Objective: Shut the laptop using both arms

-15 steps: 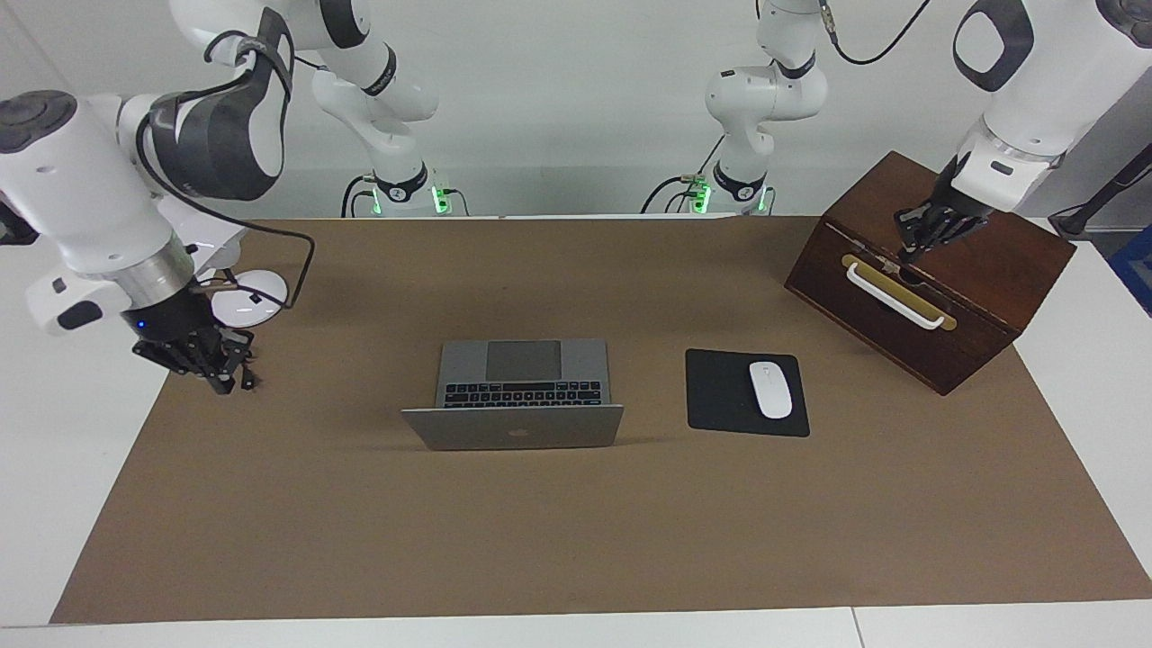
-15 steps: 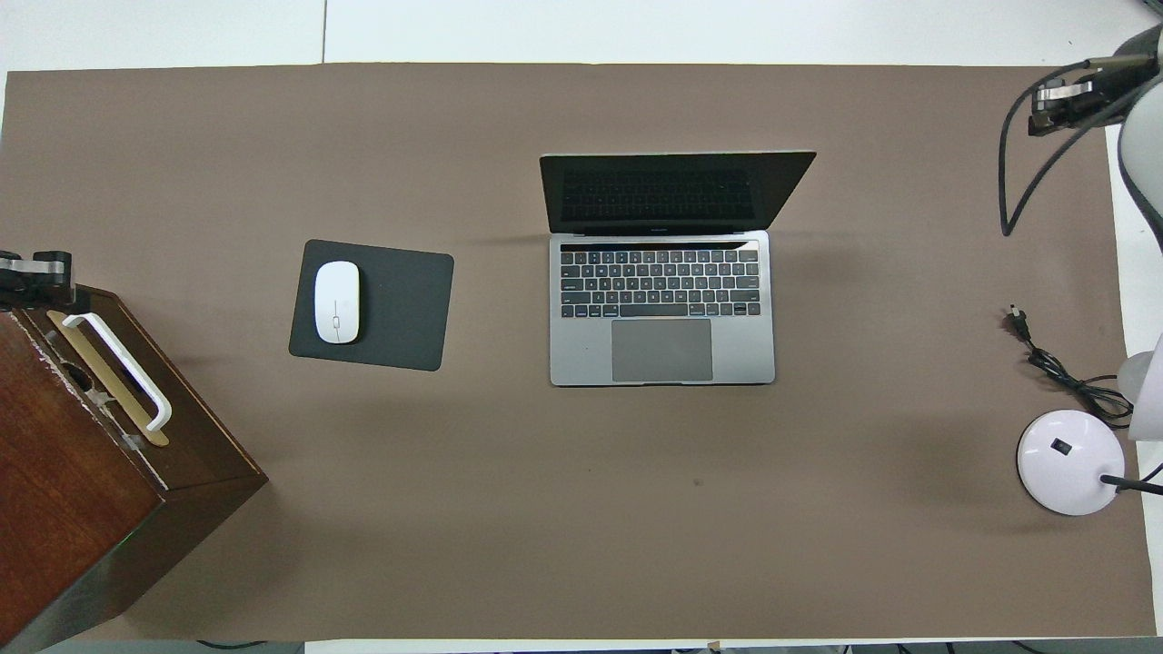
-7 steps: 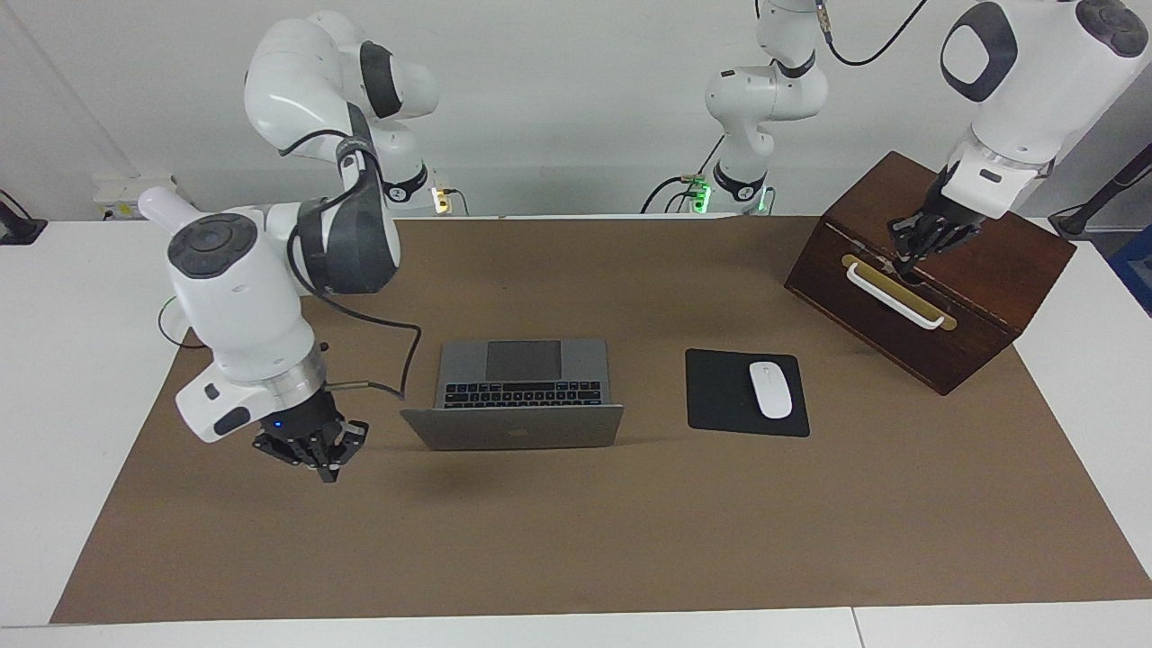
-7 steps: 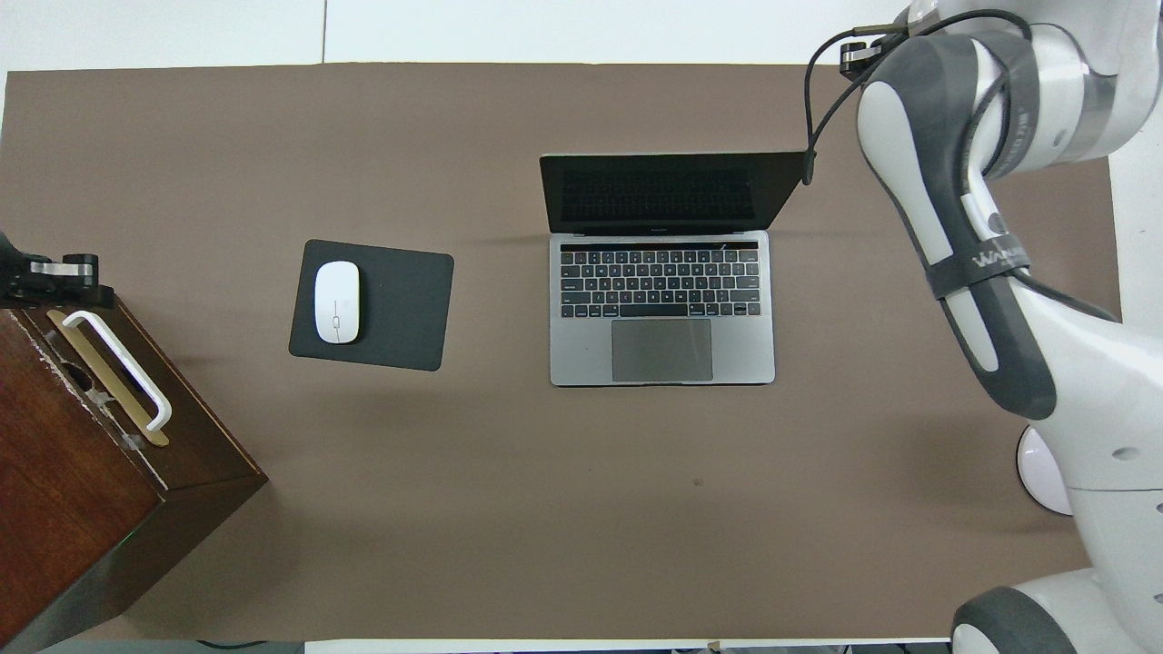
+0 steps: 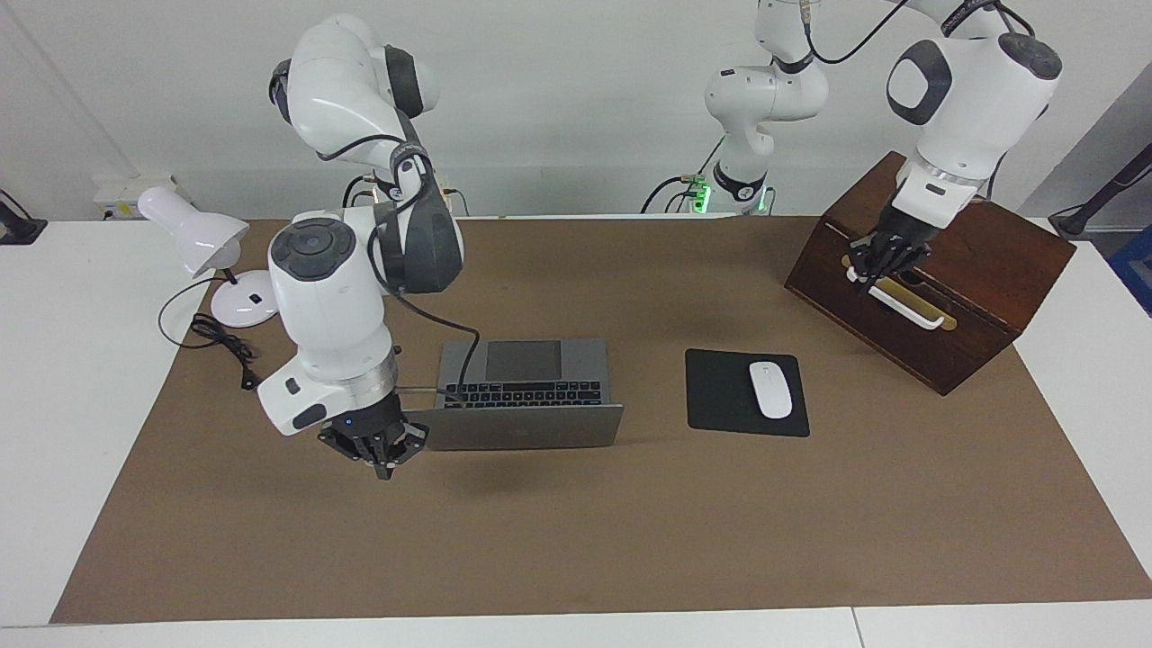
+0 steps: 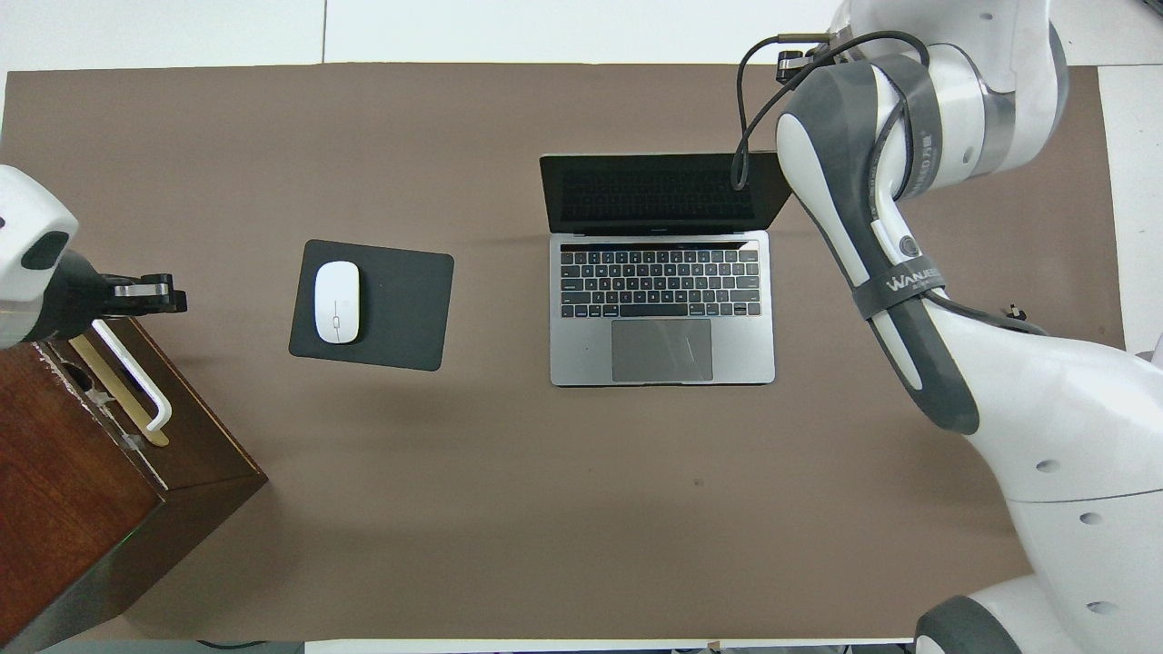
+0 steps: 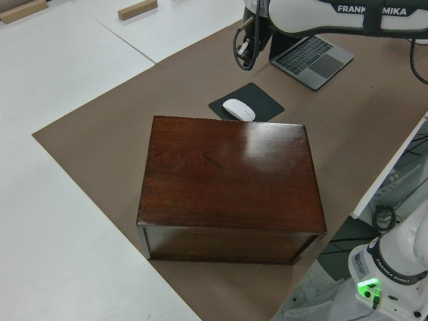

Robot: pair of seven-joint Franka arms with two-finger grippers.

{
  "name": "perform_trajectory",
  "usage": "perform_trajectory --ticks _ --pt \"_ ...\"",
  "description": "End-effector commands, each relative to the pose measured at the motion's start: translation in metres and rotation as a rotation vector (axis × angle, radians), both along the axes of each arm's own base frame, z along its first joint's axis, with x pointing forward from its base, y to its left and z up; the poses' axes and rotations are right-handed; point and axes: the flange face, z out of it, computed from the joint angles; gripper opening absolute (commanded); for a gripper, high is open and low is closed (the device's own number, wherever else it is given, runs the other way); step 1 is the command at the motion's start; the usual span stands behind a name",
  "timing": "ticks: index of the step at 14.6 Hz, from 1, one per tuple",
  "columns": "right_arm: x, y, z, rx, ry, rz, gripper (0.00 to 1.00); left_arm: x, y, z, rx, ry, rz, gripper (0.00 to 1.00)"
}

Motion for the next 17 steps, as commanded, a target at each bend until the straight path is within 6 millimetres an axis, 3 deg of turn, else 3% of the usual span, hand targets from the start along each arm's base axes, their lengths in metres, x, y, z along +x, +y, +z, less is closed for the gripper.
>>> perform_trajectory --ticks 1,8,11,14,17 --pt "0.001 0.015 0.001 0.0 -0.021 -0.045 0.0 -0.024 -0.027 -0.013 -0.022 -0.069 -0.026 0.0" --pt "-0.009 0.055 0.004 0.029 -0.028 -0.093 0.0 -0.052 -0.098 -0.042 -0.075 -0.182 -0.113 0.0" --pt "-0.011 0.062 0.003 0.037 -0.032 -0.1 0.0 -0.073 -0.135 -0.06 -0.096 -0.225 -0.142 0.0" --pt "-0.016 0.094 0.004 0.072 -0.063 -0.116 0.0 -0.095 -0.176 -0.077 -0.129 -0.27 -0.164 0.0" --pt "-0.017 0.1 0.005 0.081 -0.076 -0.107 0.0 -0.112 -0.208 -0.086 -0.149 -0.303 -0.216 0.0"
